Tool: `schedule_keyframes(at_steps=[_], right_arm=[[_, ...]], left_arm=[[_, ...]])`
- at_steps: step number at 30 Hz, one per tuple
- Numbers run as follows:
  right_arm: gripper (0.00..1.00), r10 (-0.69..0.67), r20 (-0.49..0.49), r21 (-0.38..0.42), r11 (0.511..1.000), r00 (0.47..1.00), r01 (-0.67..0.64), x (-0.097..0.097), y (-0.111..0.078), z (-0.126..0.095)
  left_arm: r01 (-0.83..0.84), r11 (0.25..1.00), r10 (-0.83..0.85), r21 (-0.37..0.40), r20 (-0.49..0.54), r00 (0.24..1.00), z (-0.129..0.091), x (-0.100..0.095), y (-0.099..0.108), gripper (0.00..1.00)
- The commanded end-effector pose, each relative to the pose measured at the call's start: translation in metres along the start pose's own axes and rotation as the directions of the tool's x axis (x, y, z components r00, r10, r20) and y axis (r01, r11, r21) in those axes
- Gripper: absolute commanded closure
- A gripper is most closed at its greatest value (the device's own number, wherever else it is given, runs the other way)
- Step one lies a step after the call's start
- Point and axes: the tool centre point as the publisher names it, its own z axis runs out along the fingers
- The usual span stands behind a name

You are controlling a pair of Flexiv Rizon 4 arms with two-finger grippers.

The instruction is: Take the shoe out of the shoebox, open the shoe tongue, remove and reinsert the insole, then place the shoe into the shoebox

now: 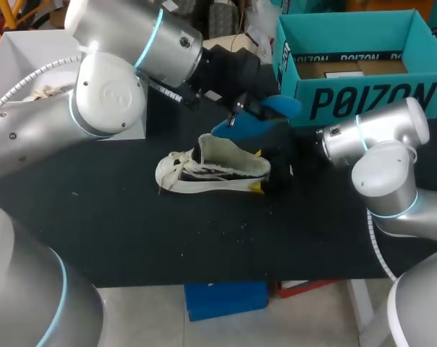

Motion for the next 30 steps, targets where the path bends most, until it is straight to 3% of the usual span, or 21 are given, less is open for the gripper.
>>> schedule_keyframes(at_steps=[1,4,8,12,18,21,23,30], right_arm=[[1.0,0.001,0.0,0.002,1.0,1.0,-0.001,-0.001,-0.002,0.003],[1.0,0.001,0.0,0.002,1.0,1.0,-0.001,-0.001,-0.002,0.003],[1.0,0.001,0.0,0.002,1.0,1.0,-0.001,-0.001,-0.002,0.003],[1.0,0.001,0.0,0.002,1.0,1.0,-0.001,-0.001,-0.002,0.003],[1.0,0.001,0.0,0.002,1.0,1.0,-0.001,-0.001,-0.002,0.003],[1.0,0.001,0.0,0.002,1.0,1.0,-0.001,-0.001,-0.002,0.003],[1.0,0.001,0.0,0.002,1.0,1.0,-0.001,-0.001,-0.002,0.003],[1.0,0.001,0.0,0.002,1.0,1.0,-0.001,-0.001,-0.002,0.003]], left_arm=[[-0.003,1.0,0.003,0.023,0.007,1.0,0.001,0.002,0.003,1.0],[-0.003,1.0,0.003,0.023,0.007,1.0,0.001,0.002,0.003,1.0],[0.227,0.966,-0.235,0.126,0.06,0.97,-0.028,0.027,0.006,1.0],[0.329,0.919,-0.358,0.218,0.113,0.927,-0.051,0.034,-0.012,1.0],[0.415,0.863,-0.465,0.289,0.132,0.875,-0.074,0.032,-0.038,1.0],[0.459,0.833,-0.51,0.308,0.109,0.853,-0.081,0.034,-0.049,1.0],[0.492,0.789,-0.548,0.367,0.06,0.835,-0.083,0.038,-0.058,1.0],[0.514,0.779,-0.565,0.359,0.049,0.823,-0.085,0.042,-0.062,1.0]])
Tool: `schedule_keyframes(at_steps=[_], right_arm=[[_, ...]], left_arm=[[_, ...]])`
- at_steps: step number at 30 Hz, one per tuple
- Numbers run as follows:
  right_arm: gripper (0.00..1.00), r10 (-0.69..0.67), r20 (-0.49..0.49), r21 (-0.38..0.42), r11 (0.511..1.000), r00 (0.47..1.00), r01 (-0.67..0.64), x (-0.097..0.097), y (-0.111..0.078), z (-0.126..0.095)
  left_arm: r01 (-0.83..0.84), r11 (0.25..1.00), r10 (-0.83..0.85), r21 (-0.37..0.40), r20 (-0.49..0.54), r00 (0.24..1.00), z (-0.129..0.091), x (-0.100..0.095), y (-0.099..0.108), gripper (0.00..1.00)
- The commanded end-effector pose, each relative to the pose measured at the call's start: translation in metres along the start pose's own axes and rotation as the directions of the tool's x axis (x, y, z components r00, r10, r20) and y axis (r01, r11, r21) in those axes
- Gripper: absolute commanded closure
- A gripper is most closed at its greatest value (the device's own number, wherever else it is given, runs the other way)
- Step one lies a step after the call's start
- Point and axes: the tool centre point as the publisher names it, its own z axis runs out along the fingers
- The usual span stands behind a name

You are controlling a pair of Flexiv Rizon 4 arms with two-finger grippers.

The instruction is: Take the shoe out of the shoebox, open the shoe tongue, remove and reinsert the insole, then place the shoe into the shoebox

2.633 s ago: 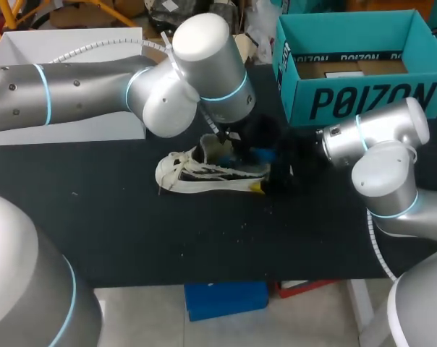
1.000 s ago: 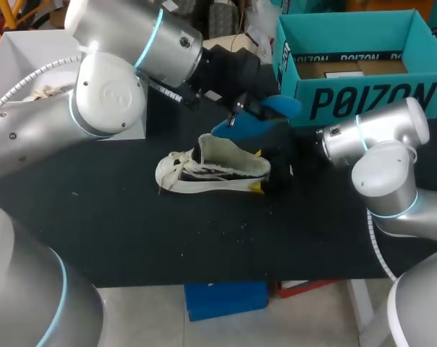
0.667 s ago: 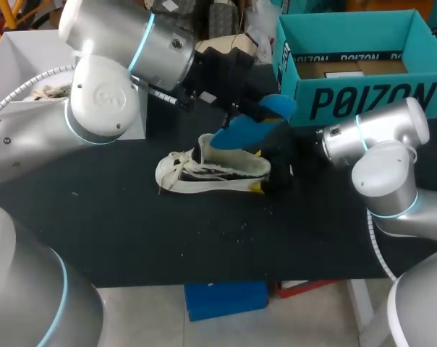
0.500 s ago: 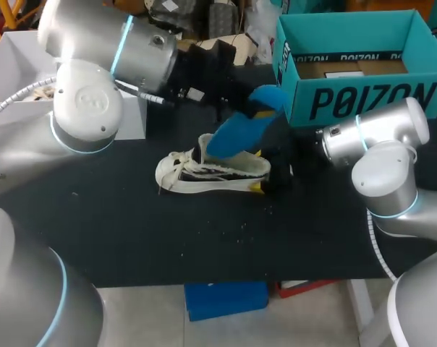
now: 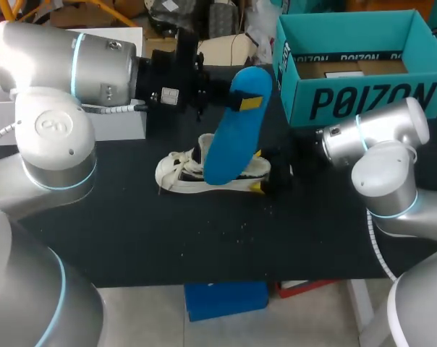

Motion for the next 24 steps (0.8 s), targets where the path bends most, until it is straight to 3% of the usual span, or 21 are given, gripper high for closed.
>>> schedule_keyframes(at_steps=[1,8,15,24], right_arm=[[1.0,0.001,0.0,0.002,1.0,1.0,-0.001,-0.001,-0.002,0.003],[1.0,0.001,0.0,0.002,1.0,1.0,-0.001,-0.001,-0.002,0.003],[1.0,0.001,0.0,0.002,1.0,1.0,-0.001,-0.001,-0.002,0.003],[1.0,0.001,0.0,0.002,1.0,1.0,-0.001,-0.001,-0.002,0.003]], left_arm=[[-0.002,1.0,0.002,0.013,0.026,1.0,-0.001,0.005,0.004,1.0],[-0.002,1.0,0.002,0.013,0.026,1.0,-0.001,0.005,0.004,1.0],[0.144,0.973,-0.131,0.183,-0.078,0.988,-0.001,0.015,-0.031,1.0],[0.21,0.954,-0.176,0.215,-0.163,0.971,-0.001,0.033,-0.07,1.0]])
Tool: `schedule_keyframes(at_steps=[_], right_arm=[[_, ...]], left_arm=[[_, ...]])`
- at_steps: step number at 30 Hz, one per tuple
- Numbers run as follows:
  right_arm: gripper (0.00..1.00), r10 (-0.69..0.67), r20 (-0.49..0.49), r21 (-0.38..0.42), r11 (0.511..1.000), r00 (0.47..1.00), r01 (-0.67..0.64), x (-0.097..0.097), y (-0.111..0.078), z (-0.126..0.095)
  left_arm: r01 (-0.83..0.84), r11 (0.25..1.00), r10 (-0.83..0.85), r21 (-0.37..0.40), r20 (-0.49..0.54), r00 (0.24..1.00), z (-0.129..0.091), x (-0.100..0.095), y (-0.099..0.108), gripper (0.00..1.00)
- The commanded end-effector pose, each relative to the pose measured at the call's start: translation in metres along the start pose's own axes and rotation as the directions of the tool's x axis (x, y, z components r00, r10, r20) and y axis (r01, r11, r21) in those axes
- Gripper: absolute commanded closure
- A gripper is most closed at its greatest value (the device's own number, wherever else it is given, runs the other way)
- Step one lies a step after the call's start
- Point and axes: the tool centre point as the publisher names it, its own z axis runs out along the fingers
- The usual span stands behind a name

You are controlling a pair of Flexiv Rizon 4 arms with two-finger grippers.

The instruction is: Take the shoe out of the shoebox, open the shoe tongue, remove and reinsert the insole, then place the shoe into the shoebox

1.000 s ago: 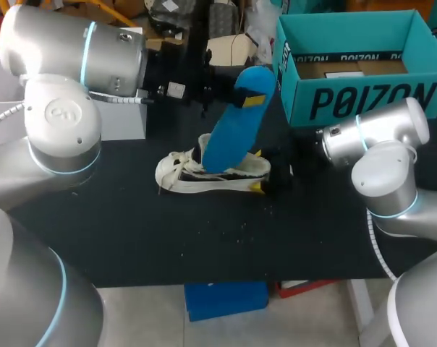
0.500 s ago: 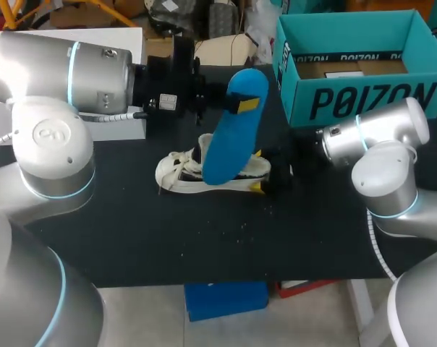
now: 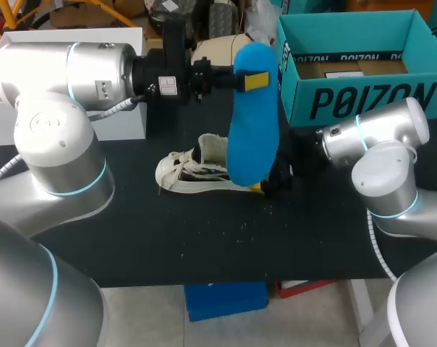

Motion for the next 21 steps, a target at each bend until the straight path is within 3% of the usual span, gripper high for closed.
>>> schedule_keyframes(at_steps=[1,9,21], right_arm=[[1.0,0.001,0.0,0.002,1.0,1.0,-0.001,-0.001,-0.002,0.003],[1.0,0.001,0.0,0.002,1.0,1.0,-0.001,-0.001,-0.002,0.003],[1.0,0.001,0.0,0.002,1.0,1.0,-0.001,-0.001,-0.002,0.003]], left_arm=[[0.022,1.0,-0.023,-0.007,-0.013,1.0,0.009,0.009,-0.015,1.0],[0.039,0.998,-0.037,-0.048,0.038,0.999,0.021,0.026,-0.032,1.0],[0.062,0.998,-0.062,0.004,-0.033,0.998,0.047,0.063,-0.039,1.0]])
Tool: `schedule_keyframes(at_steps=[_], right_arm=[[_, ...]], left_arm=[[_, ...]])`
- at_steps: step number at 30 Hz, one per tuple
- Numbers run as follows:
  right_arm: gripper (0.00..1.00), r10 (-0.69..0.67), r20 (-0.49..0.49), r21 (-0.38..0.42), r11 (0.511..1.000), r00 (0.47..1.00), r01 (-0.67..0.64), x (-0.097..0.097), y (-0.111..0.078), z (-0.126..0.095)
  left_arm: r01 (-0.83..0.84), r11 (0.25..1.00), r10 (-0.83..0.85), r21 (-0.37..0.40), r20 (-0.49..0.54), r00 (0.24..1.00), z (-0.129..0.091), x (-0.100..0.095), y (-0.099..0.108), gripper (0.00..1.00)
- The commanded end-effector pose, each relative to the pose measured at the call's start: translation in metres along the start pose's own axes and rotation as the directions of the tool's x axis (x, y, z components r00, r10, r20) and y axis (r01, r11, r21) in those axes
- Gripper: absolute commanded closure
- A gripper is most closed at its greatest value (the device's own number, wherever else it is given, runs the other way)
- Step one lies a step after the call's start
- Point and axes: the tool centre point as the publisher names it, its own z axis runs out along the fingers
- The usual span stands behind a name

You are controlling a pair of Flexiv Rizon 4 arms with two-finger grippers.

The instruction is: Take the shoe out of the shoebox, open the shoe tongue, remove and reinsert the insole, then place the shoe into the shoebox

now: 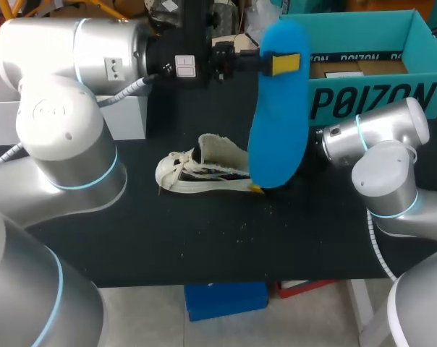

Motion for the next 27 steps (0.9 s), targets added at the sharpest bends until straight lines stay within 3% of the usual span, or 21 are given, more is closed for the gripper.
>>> schedule_keyframes(at_steps=[1,4,12,20,27], right_arm=[[1.0,0.001,0.0,0.002,1.0,1.0,-0.001,-0.001,-0.002,0.003],[1.0,0.001,0.0,0.002,1.0,1.0,-0.001,-0.001,-0.002,0.003],[1.0,0.001,0.0,0.002,1.0,1.0,-0.001,-0.001,-0.002,0.003],[1.0,0.001,0.0,0.002,1.0,1.0,-0.001,-0.001,-0.002,0.003],[1.0,0.001,0.0,0.002,1.0,1.0,-0.001,-0.001,-0.002,0.003]], left_arm=[[0.005,1.0,-0.005,0.005,0.01,1.0,0.011,0.011,0.001,1.0],[-0.012,0.999,0.013,-0.04,0.041,0.999,0.014,0.022,0.0,1.0],[-0.011,1.0,0.012,-0.027,0.04,0.999,0.022,0.051,-0.005,1.0],[-0.011,0.999,0.007,0.044,0.082,0.997,0.012,0.054,-0.003,1.0],[-0.002,0.999,-0.002,0.05,0.091,0.996,0.009,0.053,-0.003,1.0]])
